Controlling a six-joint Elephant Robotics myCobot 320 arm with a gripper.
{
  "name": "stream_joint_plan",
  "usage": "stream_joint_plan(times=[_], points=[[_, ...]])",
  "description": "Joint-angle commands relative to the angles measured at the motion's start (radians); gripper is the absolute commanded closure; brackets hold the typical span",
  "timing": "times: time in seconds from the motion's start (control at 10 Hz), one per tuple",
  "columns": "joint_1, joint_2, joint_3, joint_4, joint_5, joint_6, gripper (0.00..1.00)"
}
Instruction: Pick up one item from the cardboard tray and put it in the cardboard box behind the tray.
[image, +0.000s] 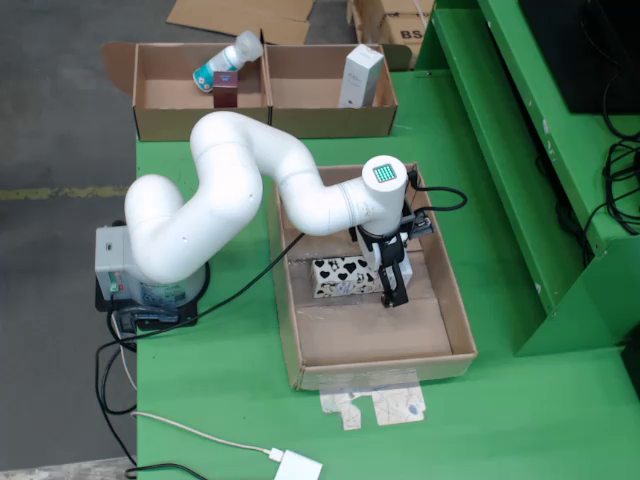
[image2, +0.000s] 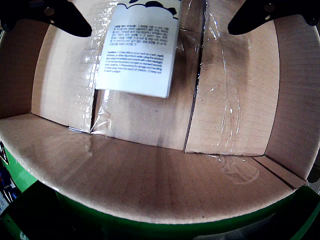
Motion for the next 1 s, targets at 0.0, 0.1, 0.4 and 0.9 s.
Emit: stream_joint_plan(times=[0.0,0.1,0.4,0.9], points=[[0.002,0.024,0.025,0.011,0.006,-0.002,0.4],[0.002,0.024,0.025,0.011,0.006,-0.002,0.5],[0.002,0.024,0.025,0.011,0.006,-0.002,0.8],[0.002,0.024,0.025,0.011,0.006,-0.002,1.0]])
